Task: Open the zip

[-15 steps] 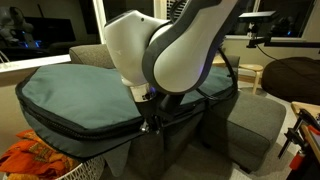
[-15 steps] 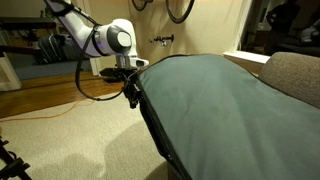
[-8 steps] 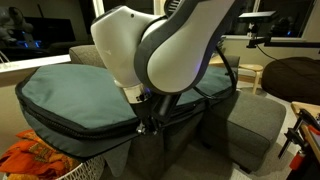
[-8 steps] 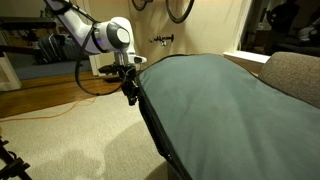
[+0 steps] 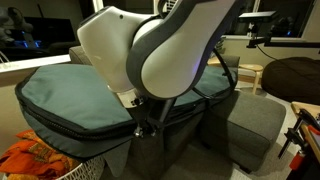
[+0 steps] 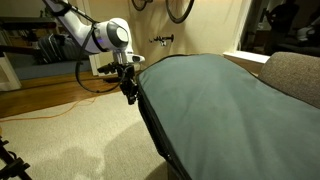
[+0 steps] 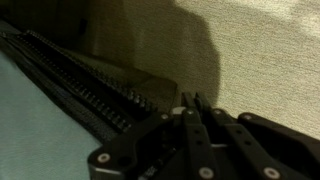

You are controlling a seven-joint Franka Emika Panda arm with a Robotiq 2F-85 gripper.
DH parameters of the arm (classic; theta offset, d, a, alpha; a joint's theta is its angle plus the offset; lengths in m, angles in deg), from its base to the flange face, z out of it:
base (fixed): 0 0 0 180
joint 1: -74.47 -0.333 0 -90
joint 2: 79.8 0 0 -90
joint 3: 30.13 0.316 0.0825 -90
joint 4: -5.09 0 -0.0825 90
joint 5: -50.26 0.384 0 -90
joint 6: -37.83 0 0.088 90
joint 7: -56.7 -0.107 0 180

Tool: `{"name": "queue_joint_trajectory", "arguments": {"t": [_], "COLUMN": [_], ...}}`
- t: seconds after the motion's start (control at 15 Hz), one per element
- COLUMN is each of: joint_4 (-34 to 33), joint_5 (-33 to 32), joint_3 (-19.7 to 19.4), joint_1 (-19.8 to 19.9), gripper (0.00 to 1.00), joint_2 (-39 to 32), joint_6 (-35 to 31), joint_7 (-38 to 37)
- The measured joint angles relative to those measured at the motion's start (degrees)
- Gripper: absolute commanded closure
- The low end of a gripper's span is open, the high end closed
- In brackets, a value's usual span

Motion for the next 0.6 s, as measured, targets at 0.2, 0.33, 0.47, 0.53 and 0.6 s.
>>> {"name": "queue_joint_trajectory", "arguments": {"t": [0.2, 0.33, 0.47, 0.53, 0.6], "joint_4": [-0.8, -1.3, -2.1, -2.6, -3.0], "joint_5": [-1.1, -1.7, -2.0, -2.0, -2.1], "joint_3": [0.2, 0.4, 0.5, 0.6, 0.7], "joint_1": [-0.2, -0.2, -0.3, -0.4, -0.6], "gripper": [0.95, 0.95, 0.95, 0.95, 0.95], "joint_2": [-0.5, -0.7, -1.2, -1.4, -1.6], "joint_6": [1.2, 2.1, 3.0, 3.4, 3.6], "joint_7": [-1.2, -1.6, -1.8, -1.8, -1.9]}}
